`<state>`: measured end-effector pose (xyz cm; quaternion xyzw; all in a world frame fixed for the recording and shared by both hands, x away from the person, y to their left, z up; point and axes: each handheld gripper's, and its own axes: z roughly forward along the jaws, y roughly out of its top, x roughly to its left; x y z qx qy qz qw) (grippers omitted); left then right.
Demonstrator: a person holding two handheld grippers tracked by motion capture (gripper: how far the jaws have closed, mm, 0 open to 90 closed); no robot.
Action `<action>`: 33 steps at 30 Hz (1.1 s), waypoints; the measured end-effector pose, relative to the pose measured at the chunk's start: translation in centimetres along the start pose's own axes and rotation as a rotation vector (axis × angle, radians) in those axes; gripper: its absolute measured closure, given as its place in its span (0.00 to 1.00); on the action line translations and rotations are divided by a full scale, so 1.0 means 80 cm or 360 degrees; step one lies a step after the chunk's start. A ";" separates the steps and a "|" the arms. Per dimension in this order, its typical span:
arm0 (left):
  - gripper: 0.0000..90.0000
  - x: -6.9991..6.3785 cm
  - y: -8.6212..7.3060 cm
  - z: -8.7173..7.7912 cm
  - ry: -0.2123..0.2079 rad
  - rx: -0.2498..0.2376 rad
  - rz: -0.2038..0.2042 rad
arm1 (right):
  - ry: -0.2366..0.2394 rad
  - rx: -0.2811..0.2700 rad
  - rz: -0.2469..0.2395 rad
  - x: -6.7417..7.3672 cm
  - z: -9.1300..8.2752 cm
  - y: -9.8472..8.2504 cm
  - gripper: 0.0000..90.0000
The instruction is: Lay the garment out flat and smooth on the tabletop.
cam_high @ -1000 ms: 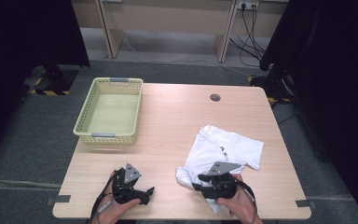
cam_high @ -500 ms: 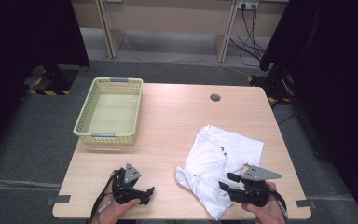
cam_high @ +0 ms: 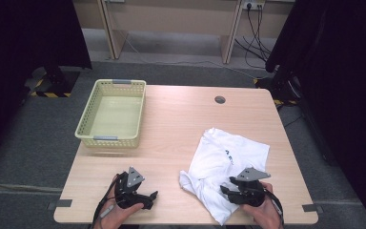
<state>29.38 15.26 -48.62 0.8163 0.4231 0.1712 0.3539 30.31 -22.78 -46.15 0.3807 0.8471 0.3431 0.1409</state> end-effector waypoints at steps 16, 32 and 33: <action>0.00 0.000 0.000 0.000 0.0000 0.0000 0.0000 | 0.0144 -0.0334 -0.0206 0.016 0.019 0.112 0.96; 0.06 0.004 0.013 -0.003 -0.0124 -0.0083 -0.0077 | 0.0044 -0.0182 0.0013 -0.009 -0.004 0.061 0.52; 0.06 0.003 0.021 -0.003 -0.0145 -0.0108 -0.0088 | 0.0026 -0.0149 0.0051 -0.016 -0.005 0.047 0.52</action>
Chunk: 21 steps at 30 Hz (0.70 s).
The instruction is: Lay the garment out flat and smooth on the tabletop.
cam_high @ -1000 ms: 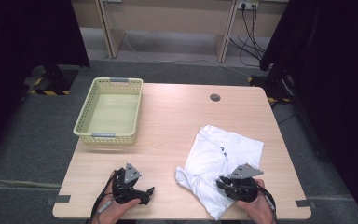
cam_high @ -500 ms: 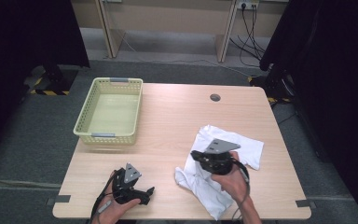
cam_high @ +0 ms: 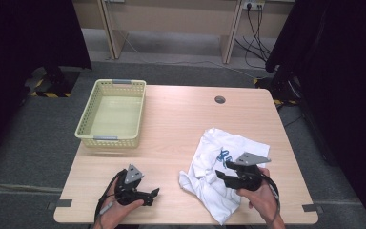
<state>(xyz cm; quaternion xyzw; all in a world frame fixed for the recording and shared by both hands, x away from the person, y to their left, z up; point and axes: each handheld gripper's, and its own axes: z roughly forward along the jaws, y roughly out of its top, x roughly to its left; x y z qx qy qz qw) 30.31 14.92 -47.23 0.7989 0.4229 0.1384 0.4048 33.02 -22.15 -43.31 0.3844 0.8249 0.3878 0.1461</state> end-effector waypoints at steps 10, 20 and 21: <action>0.19 -0.042 0.078 0.042 -0.0324 -0.0056 0.0007 | -0.0034 0.0110 0.0101 -0.013 -0.001 -0.061 0.46; 0.15 -0.063 0.112 0.094 -0.0373 0.0057 0.0009 | -0.0076 0.0144 0.0060 -0.009 -0.002 -0.062 0.39; 0.15 -0.066 0.113 0.099 -0.0370 0.0070 0.0025 | -0.0092 0.0152 0.0070 -0.009 -0.003 -0.060 0.37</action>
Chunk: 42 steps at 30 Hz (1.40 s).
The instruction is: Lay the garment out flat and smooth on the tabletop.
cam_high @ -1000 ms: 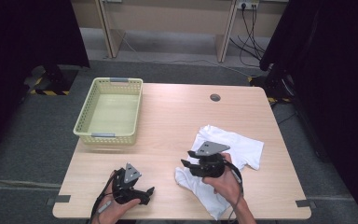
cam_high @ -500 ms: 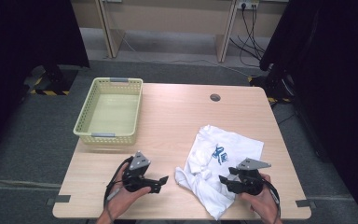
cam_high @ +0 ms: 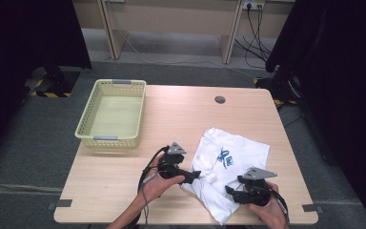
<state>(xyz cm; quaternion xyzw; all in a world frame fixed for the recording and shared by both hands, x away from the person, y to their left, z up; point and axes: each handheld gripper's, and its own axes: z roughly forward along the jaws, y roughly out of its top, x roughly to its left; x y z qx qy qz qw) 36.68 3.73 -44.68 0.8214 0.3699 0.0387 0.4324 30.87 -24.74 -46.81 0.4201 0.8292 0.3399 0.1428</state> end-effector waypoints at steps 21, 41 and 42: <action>0.91 0.017 0.001 -0.013 0.0175 0.0059 0.0311 | -0.0108 -0.0030 0.0018 -0.015 0.001 -0.010 0.26; 0.52 0.078 -0.034 -0.089 0.0504 -0.0088 0.0150 | -0.0100 -0.0033 0.0011 -0.016 0.001 -0.010 0.26; 0.51 0.074 -0.030 -0.085 0.0490 -0.0098 0.0157 | -0.0099 -0.0034 0.0008 -0.016 0.001 -0.010 0.26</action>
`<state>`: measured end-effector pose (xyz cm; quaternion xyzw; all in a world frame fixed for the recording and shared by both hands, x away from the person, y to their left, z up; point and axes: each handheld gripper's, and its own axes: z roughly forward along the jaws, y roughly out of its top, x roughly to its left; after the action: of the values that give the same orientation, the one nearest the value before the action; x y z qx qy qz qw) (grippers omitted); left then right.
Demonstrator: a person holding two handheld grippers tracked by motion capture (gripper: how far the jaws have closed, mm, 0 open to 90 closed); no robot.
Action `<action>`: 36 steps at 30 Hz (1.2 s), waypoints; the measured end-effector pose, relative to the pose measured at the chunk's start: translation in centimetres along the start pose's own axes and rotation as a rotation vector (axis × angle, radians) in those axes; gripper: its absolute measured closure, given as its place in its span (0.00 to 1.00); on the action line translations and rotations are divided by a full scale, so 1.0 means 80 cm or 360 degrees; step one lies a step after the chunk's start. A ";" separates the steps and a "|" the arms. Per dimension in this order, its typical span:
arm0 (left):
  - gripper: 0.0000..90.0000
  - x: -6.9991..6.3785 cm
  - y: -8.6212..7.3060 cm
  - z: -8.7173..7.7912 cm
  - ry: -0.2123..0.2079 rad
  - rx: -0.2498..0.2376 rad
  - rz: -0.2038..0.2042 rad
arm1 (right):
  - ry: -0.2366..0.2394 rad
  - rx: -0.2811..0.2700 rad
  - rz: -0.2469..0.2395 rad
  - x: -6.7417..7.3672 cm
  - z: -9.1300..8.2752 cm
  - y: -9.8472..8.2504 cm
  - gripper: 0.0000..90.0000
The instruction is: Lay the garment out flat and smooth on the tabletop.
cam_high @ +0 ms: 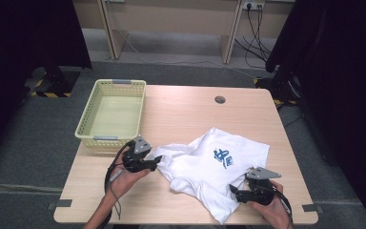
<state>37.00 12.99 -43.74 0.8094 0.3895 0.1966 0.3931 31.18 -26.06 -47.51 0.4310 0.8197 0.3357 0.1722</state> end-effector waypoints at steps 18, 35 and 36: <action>0.39 0.020 -0.015 0.039 0.0093 0.0202 -0.0162 | 0.0005 -0.0014 -0.0004 -0.001 0.001 -0.001 0.25; 0.27 0.018 -0.041 0.019 0.0096 0.0269 -0.0145 | 0.0018 -0.0033 -0.0011 -0.003 0.001 -0.003 0.25; 0.26 0.020 -0.045 0.015 0.0109 0.0264 -0.0143 | 0.0019 -0.0033 -0.0011 -0.003 0.001 -0.003 0.25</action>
<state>37.02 15.05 -47.31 0.8136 0.4536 0.1735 0.3197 31.20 -26.33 -47.70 0.4243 0.8188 0.3460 0.1729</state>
